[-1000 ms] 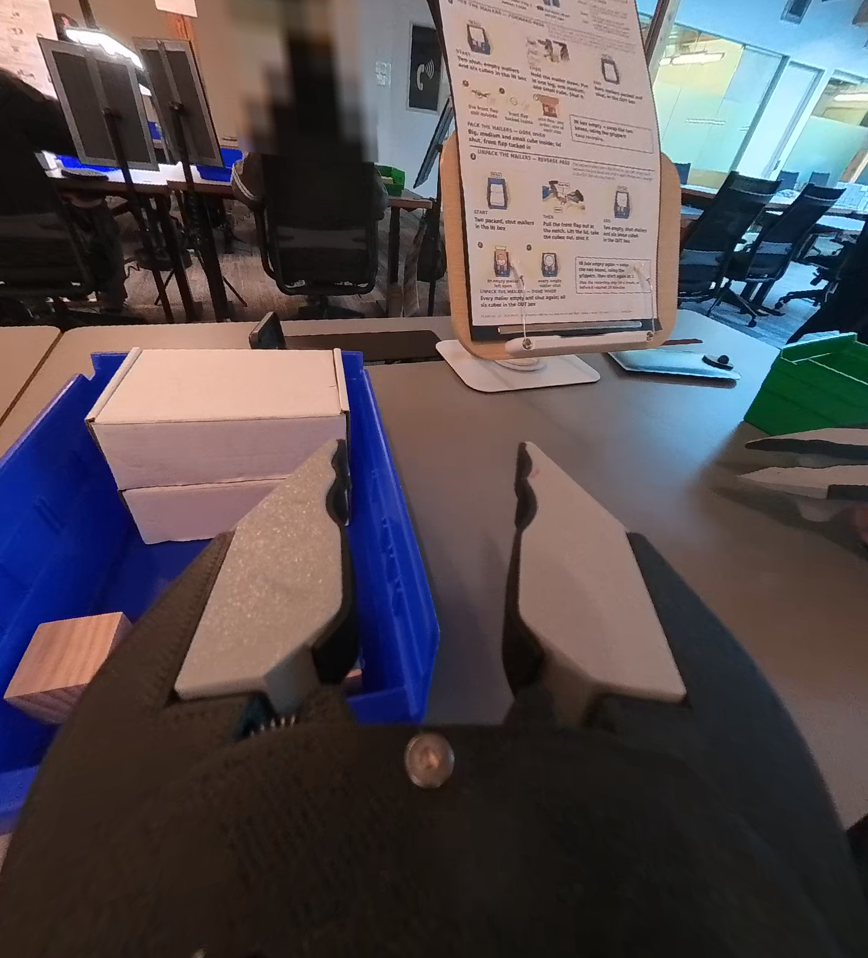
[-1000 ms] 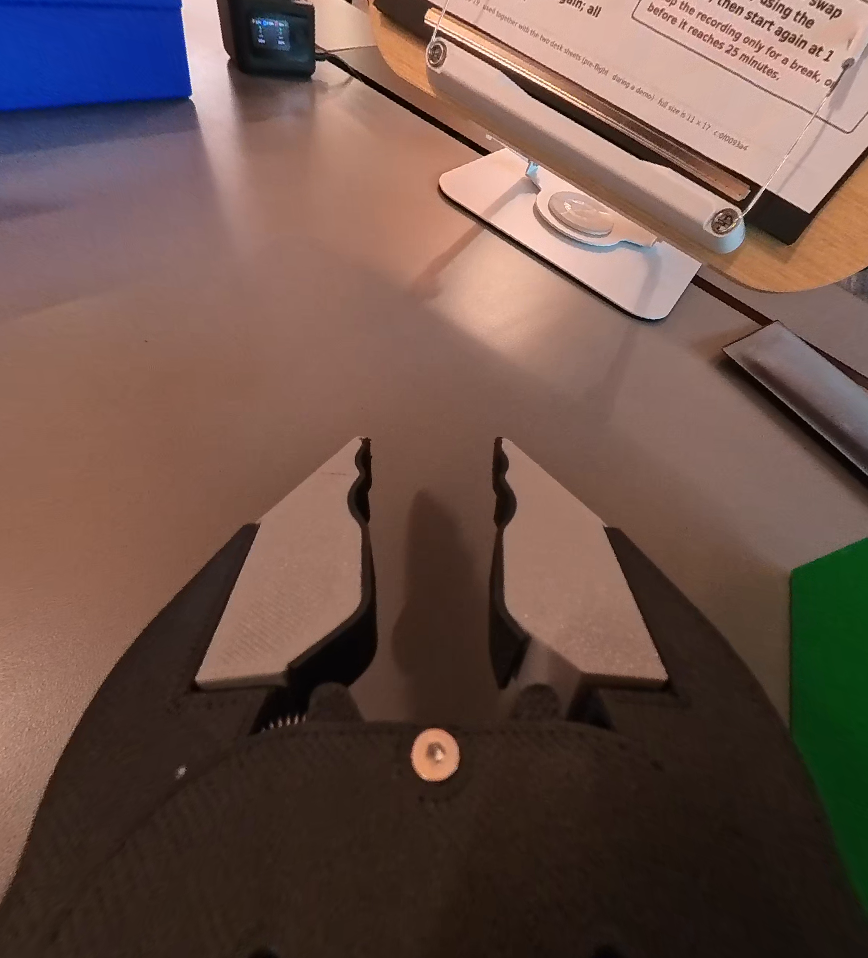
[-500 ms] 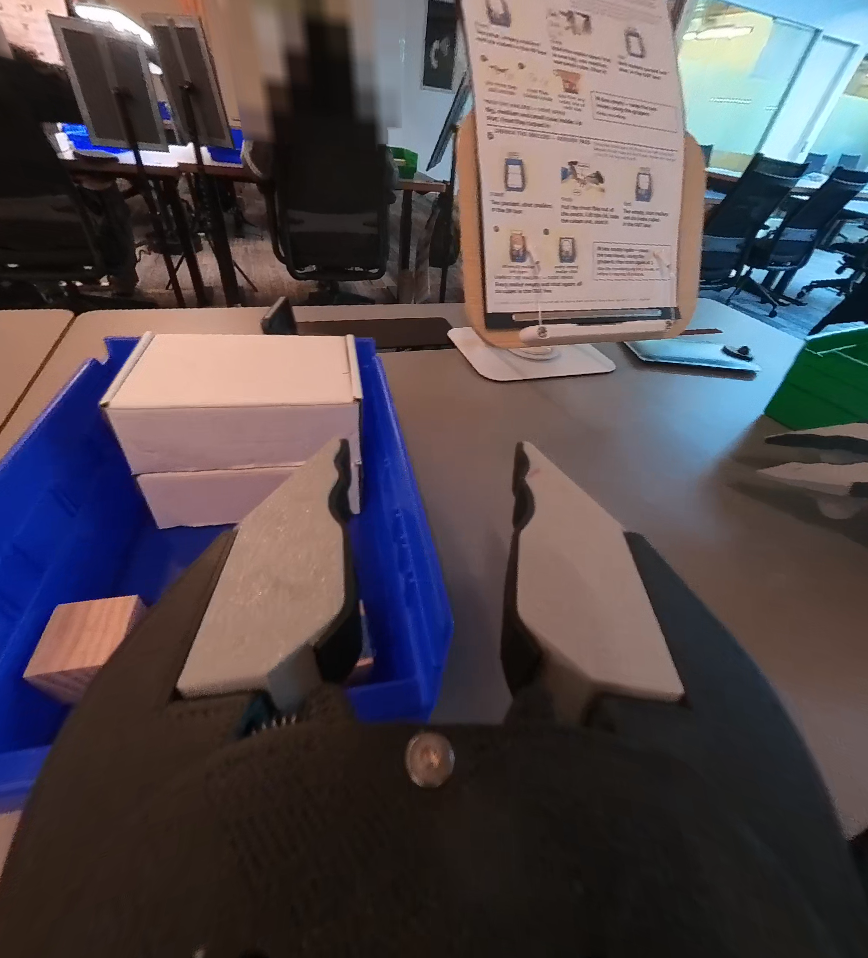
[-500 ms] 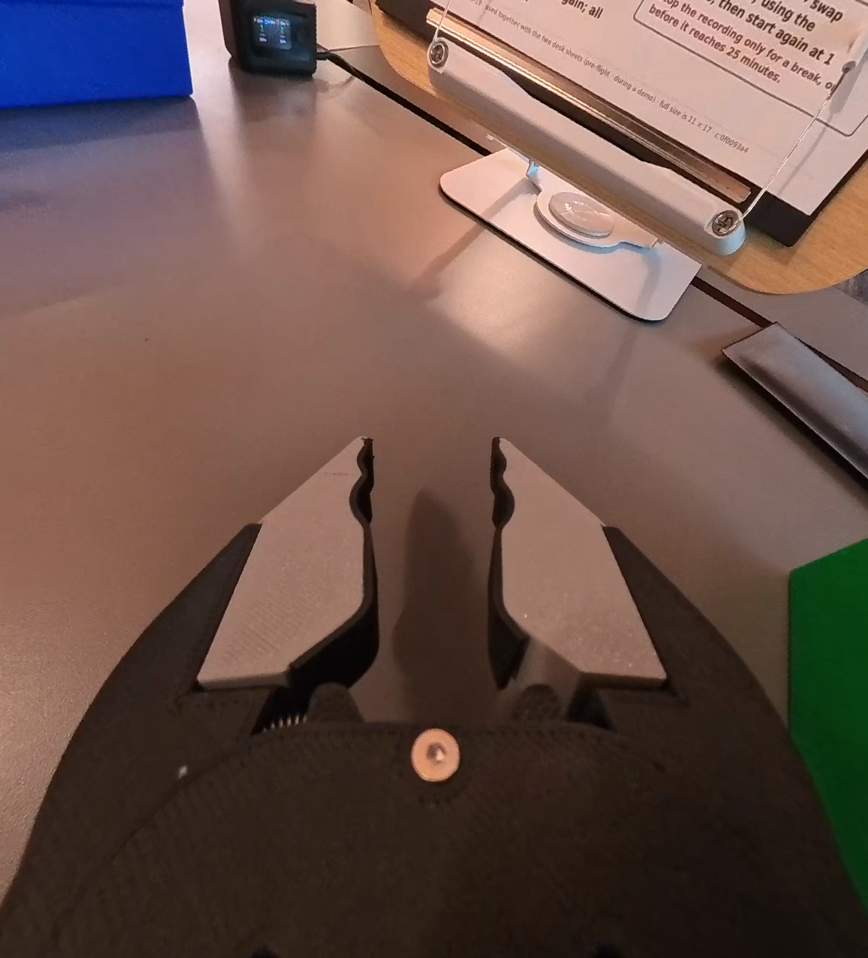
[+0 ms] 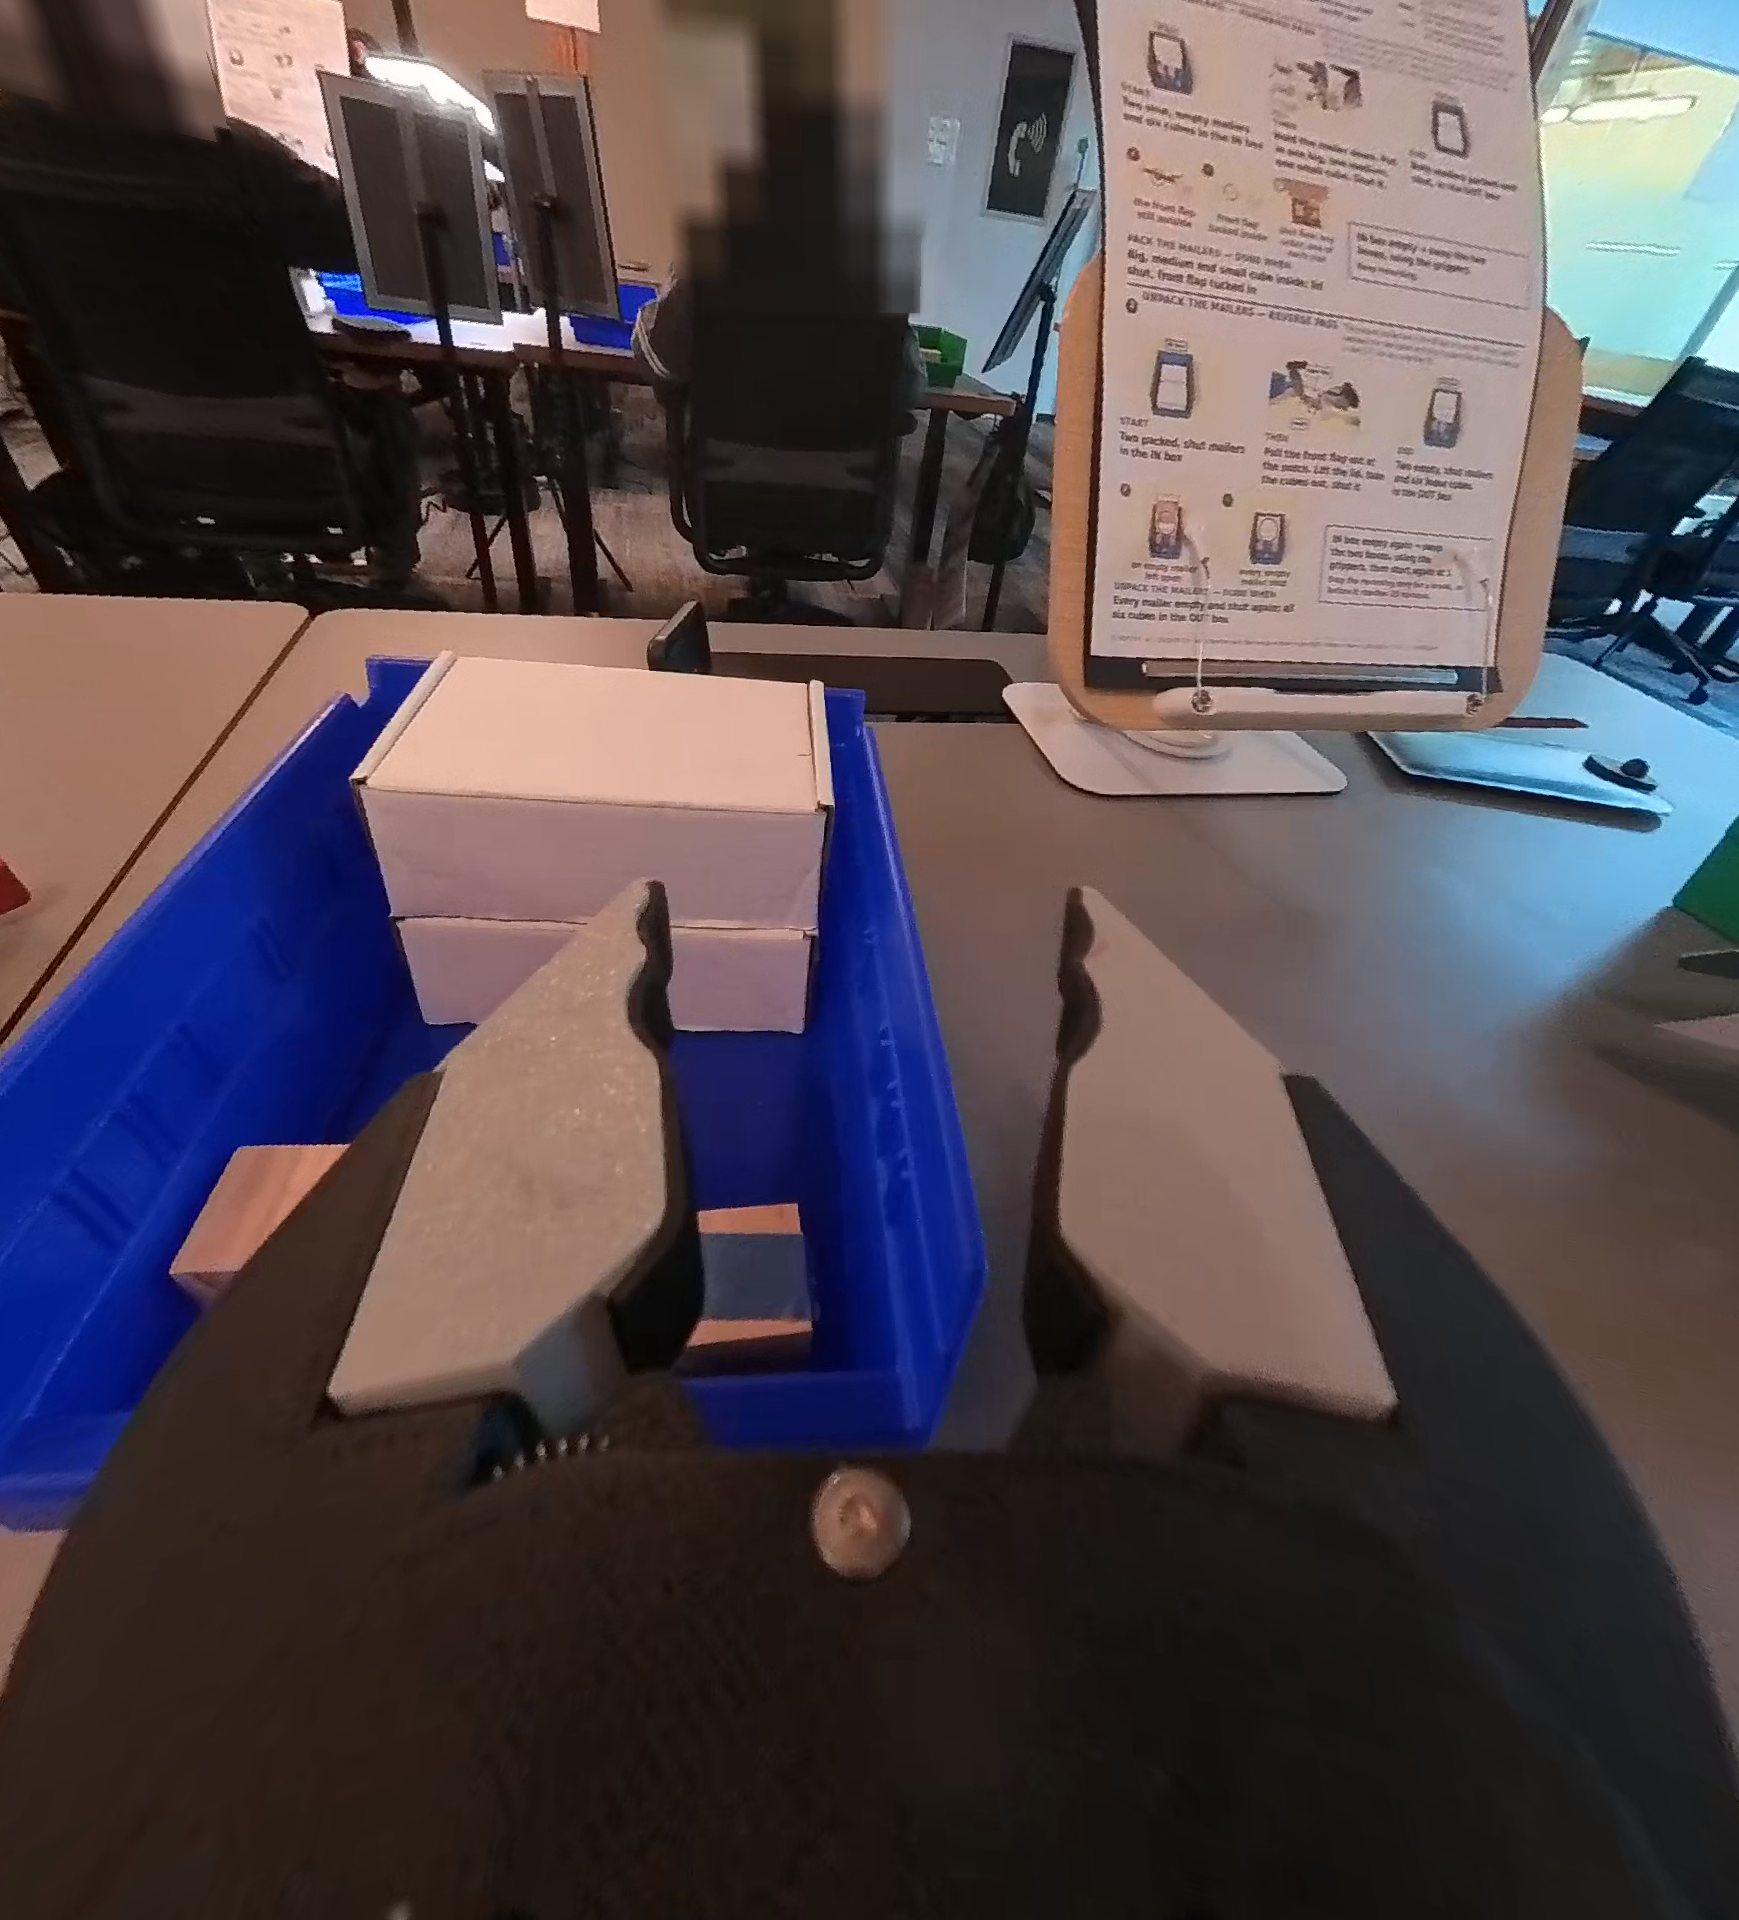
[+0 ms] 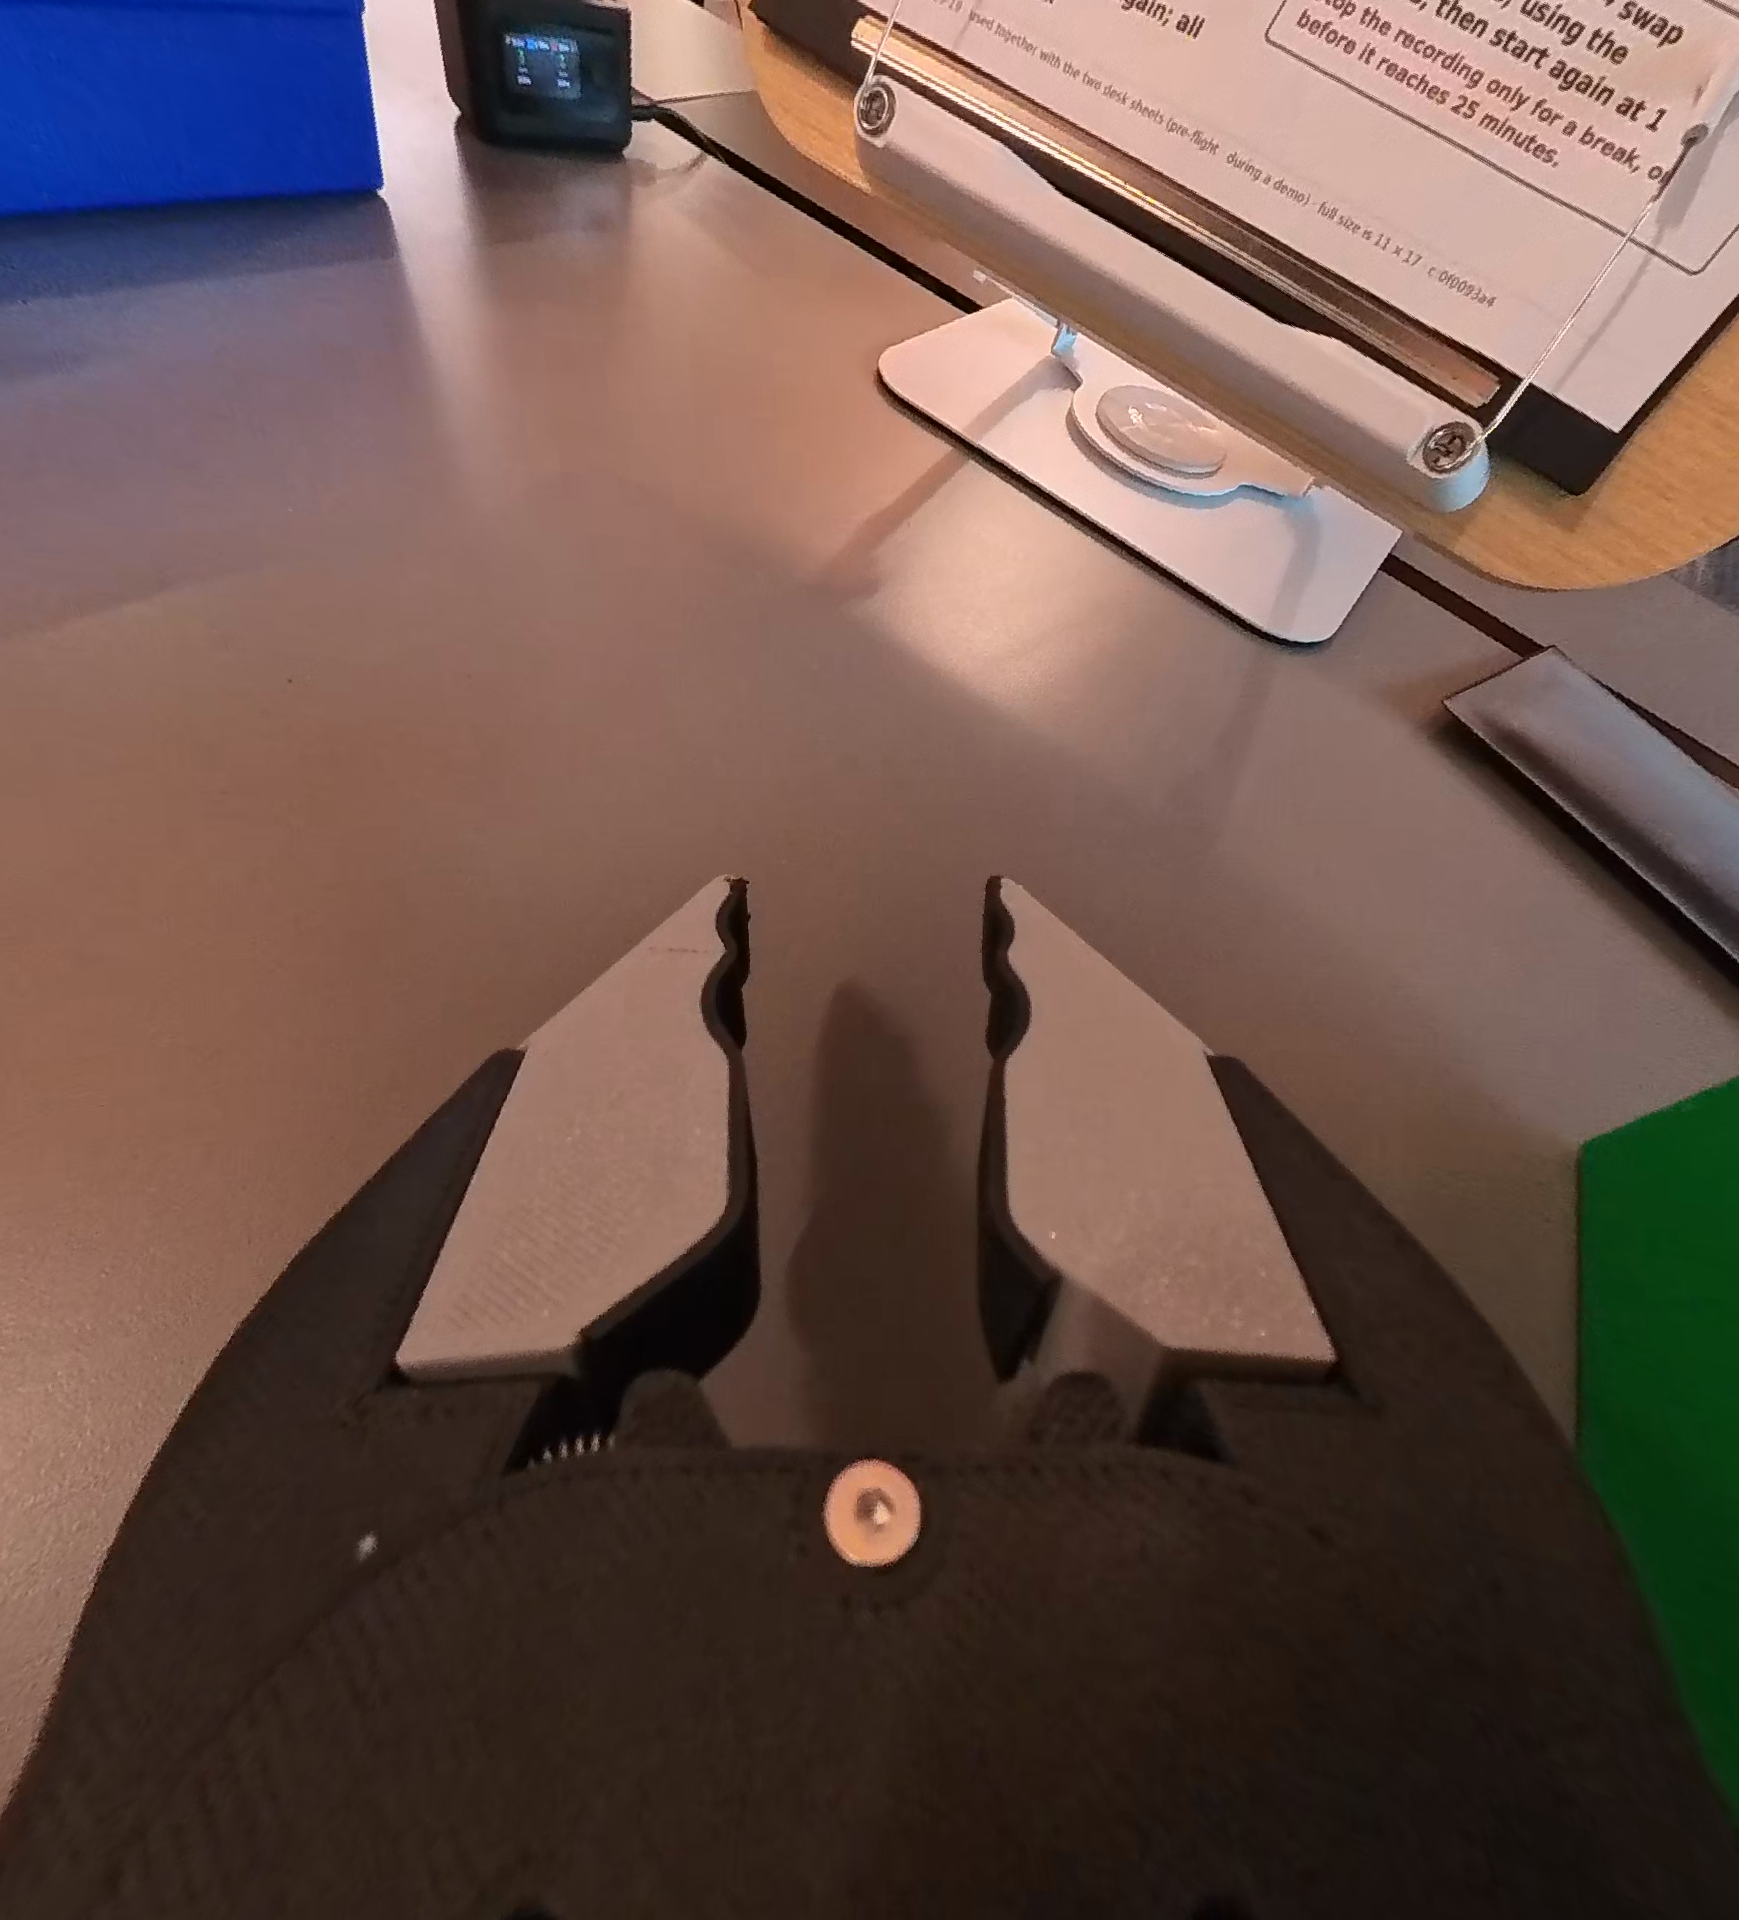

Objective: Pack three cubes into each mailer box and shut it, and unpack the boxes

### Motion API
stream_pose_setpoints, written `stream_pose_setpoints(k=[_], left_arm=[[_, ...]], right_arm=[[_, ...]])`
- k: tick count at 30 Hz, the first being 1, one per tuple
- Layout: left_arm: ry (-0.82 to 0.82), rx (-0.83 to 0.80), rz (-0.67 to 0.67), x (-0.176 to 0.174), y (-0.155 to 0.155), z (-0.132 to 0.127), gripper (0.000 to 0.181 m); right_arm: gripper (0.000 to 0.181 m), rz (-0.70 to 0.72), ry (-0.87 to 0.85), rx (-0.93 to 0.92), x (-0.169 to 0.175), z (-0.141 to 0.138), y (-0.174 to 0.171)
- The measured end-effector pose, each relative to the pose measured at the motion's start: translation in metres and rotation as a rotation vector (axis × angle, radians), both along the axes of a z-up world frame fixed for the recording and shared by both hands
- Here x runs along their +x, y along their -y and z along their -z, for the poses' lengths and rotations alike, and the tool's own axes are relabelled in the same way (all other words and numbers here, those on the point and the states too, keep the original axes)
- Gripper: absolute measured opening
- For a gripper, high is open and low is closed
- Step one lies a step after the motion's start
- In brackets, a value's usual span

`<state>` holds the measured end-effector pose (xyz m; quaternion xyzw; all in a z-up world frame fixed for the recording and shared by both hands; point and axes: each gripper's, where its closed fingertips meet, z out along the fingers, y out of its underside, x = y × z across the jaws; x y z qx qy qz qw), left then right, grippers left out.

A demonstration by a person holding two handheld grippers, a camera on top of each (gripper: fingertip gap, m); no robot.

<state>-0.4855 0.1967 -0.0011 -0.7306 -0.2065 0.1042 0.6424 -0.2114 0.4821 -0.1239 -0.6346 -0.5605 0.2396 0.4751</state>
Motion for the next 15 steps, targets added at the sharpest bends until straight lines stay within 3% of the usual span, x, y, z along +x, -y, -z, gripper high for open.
stream_pose_setpoints(k=[15], left_arm=[[-0.009,-0.017,0.022,0.0042,-0.0037,0.0025,0.075]], right_arm=[[0.043,0.0,0.001,0.002,-0.0003,0.0001,0.0002]])
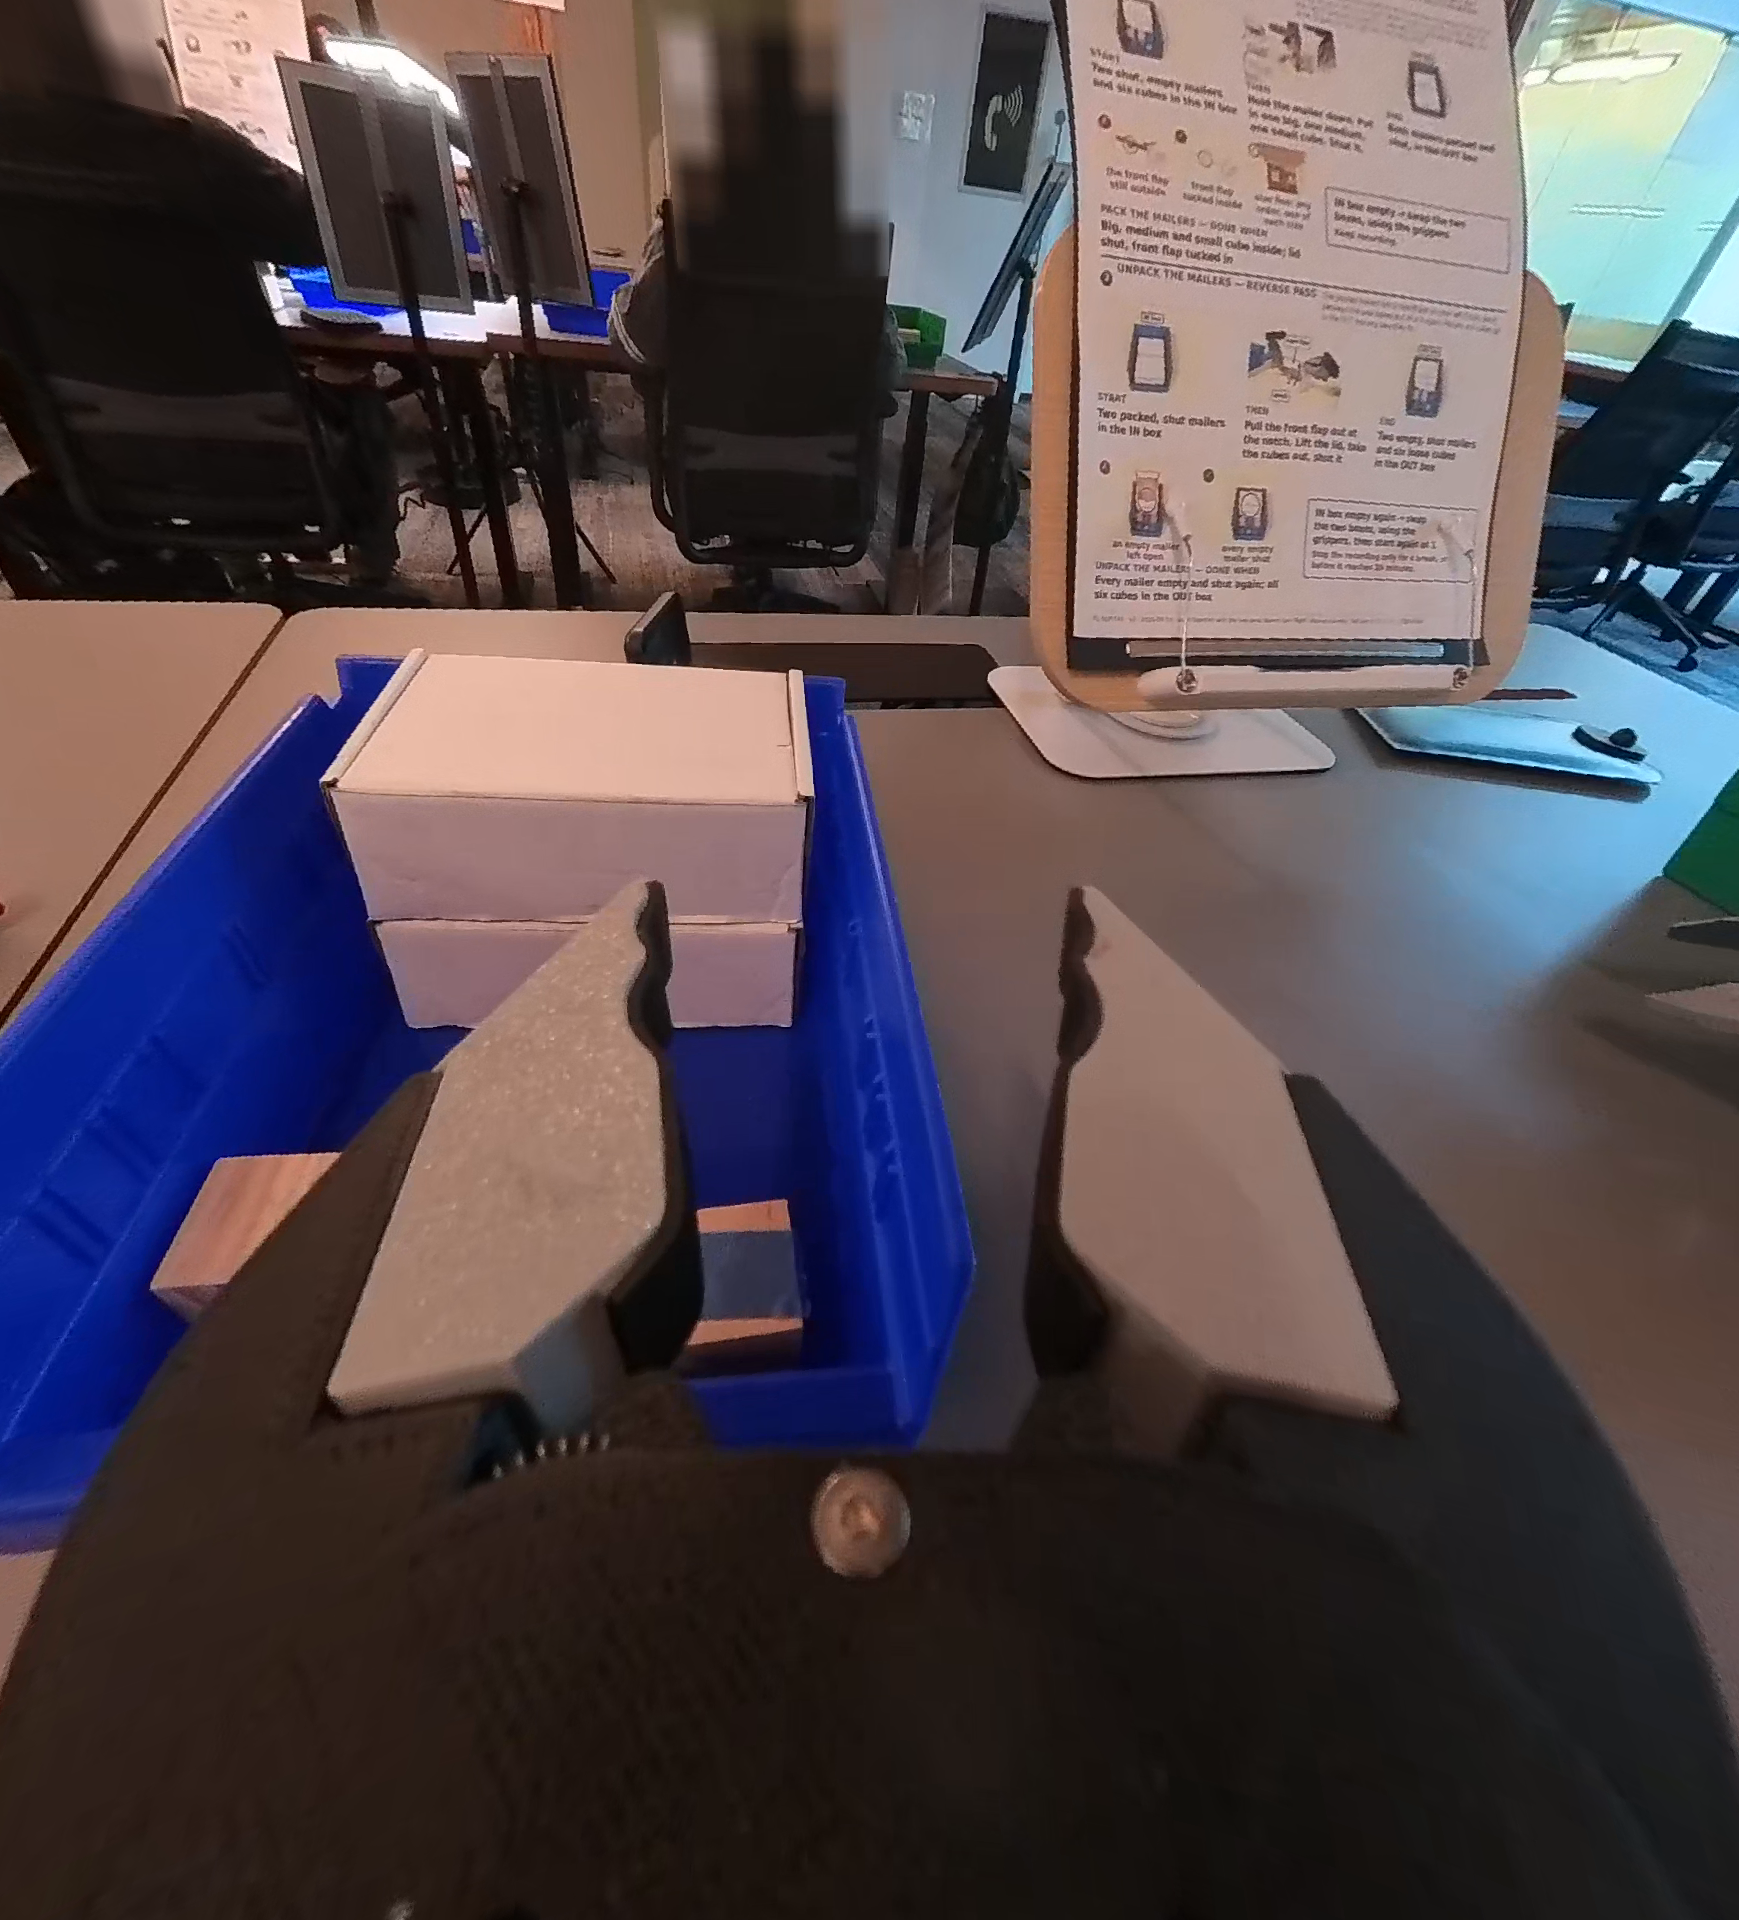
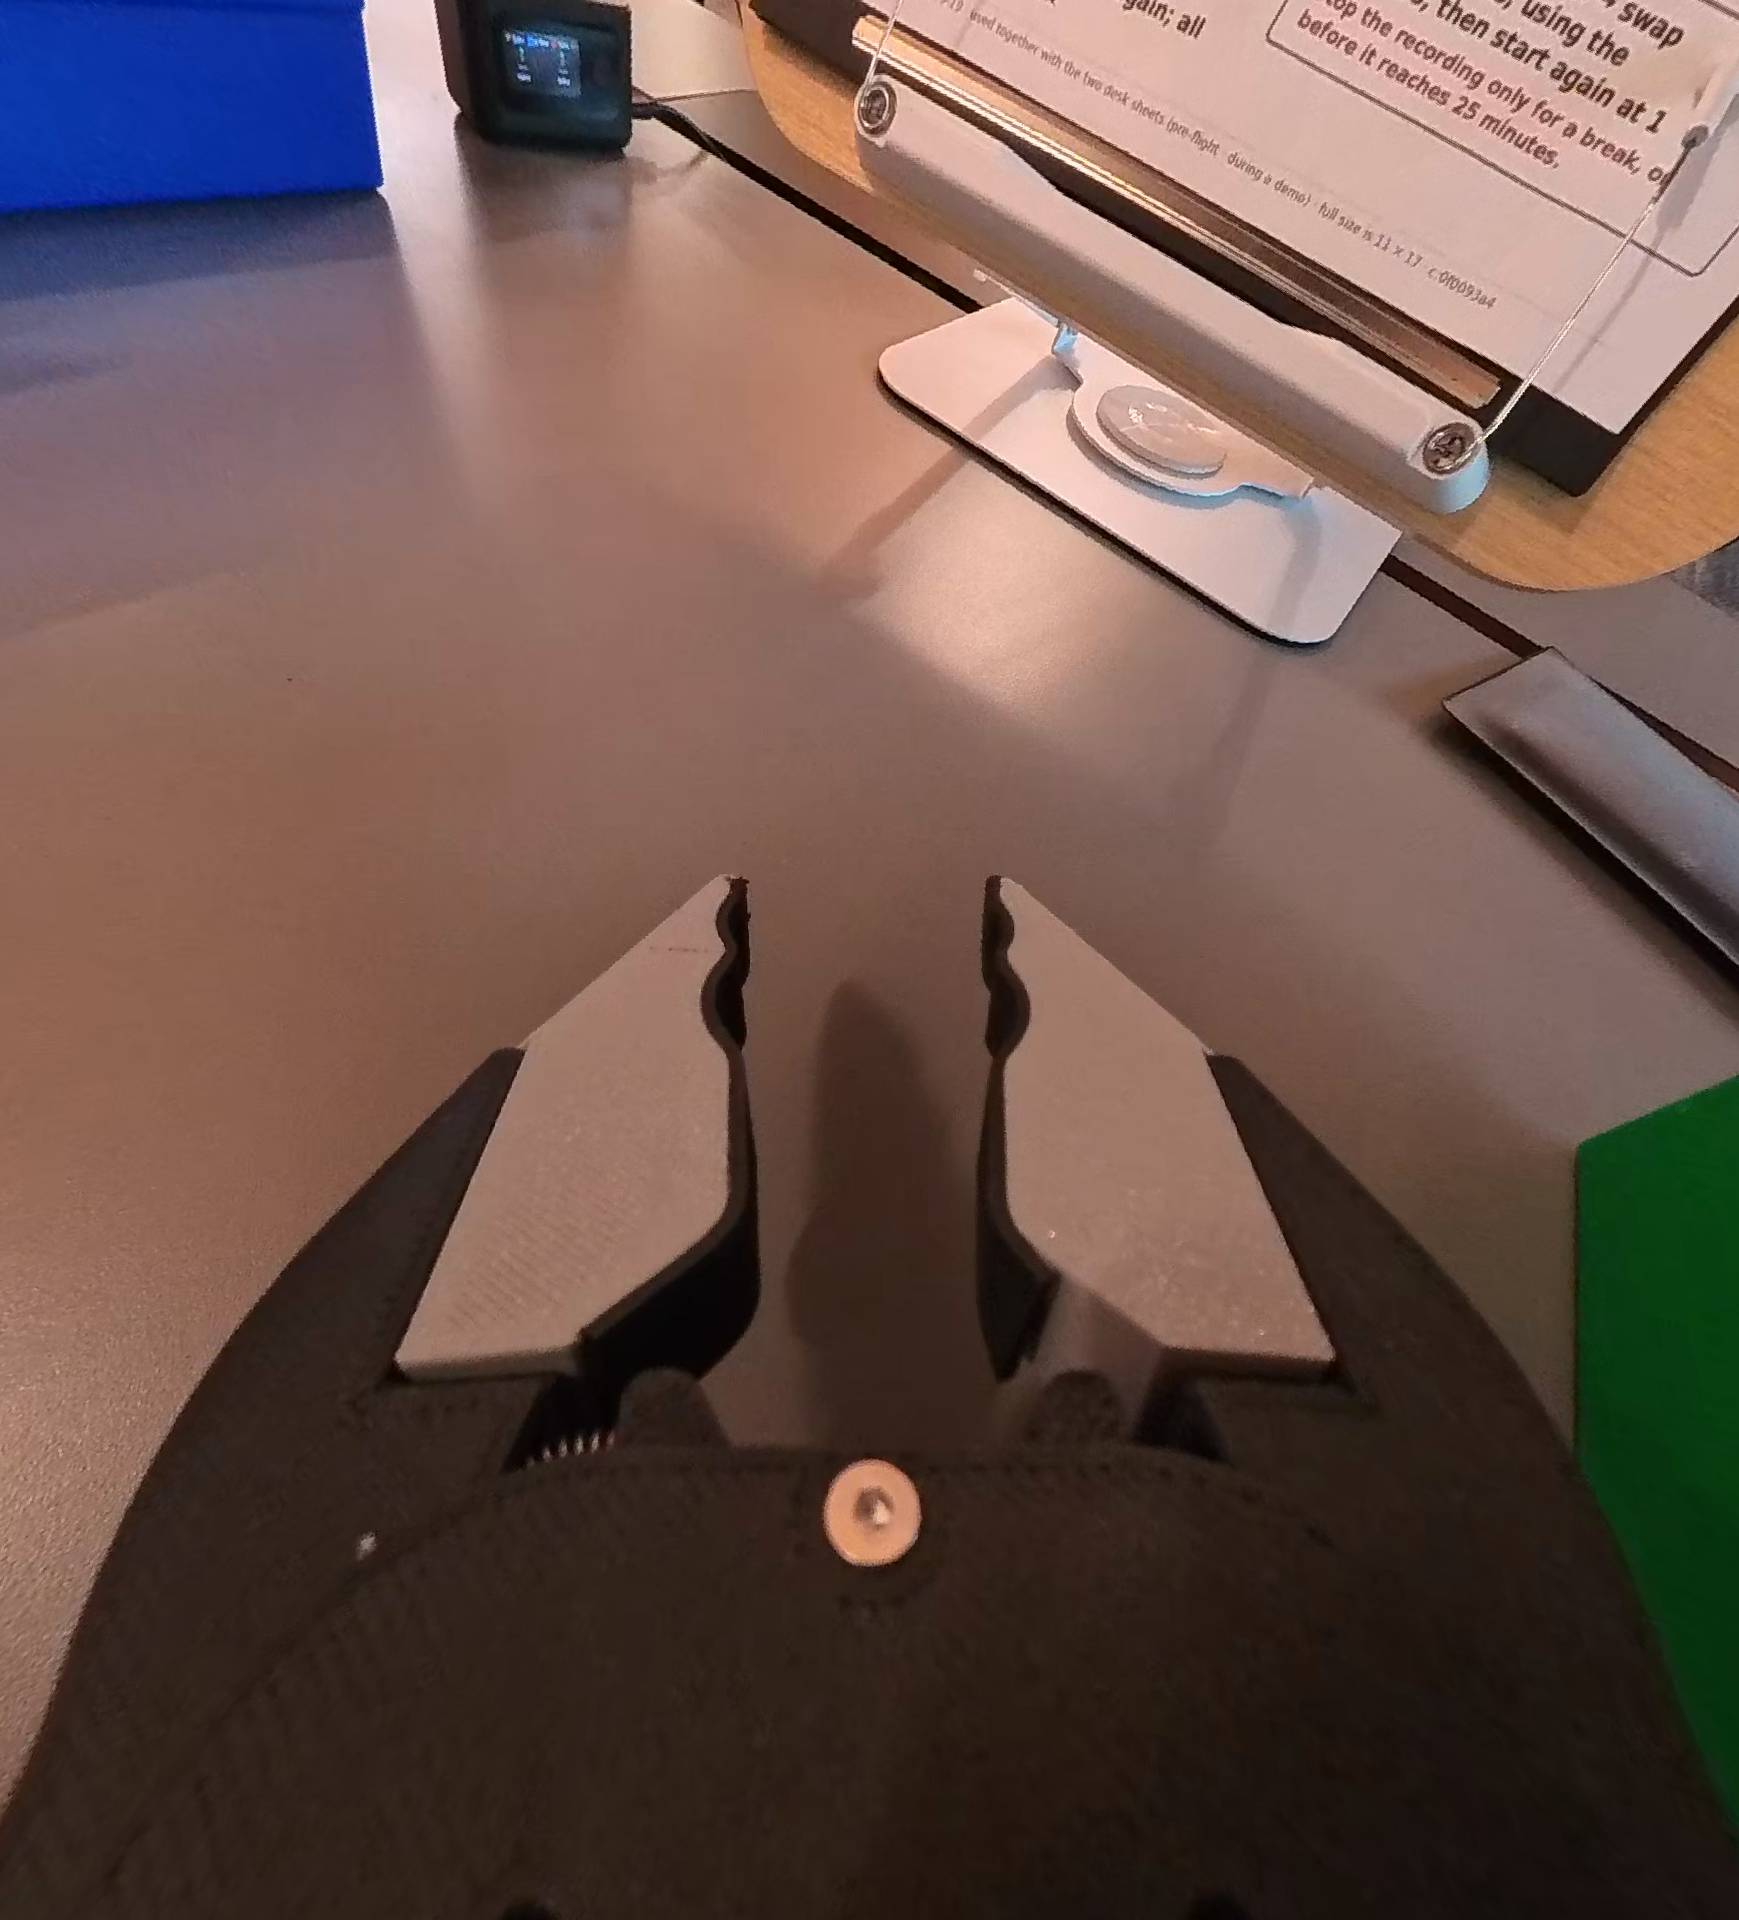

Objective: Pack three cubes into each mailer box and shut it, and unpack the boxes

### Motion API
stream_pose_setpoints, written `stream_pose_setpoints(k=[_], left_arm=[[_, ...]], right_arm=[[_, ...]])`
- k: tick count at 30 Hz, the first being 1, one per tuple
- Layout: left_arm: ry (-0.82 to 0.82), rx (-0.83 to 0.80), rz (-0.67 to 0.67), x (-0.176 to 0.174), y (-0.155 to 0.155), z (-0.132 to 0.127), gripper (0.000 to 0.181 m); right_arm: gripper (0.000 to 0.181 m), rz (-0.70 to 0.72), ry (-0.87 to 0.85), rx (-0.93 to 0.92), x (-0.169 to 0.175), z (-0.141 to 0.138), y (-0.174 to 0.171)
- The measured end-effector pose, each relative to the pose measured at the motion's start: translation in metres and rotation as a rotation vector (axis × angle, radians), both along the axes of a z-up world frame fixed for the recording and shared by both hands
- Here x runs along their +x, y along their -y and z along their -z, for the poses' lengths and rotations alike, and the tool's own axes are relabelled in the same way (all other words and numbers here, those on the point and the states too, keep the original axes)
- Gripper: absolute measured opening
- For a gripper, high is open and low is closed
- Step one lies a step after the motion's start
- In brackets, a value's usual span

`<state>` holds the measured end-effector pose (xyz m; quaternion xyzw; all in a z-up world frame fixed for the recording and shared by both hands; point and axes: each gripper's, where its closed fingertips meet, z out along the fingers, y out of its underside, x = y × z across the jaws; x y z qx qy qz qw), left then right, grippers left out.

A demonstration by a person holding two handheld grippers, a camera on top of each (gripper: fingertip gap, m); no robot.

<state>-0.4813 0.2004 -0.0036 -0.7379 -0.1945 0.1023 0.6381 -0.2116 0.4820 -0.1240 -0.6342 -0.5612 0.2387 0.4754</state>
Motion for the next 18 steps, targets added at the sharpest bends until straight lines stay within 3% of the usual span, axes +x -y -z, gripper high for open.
stream_pose_setpoints(k=[18], left_arm=[[0.004,-0.011,-0.001,-0.0017,0.0022,0.0033,0.074]], right_arm=[[0.041,0.005,-0.008,0.013,0.0005,-0.0021,-0.0003]])
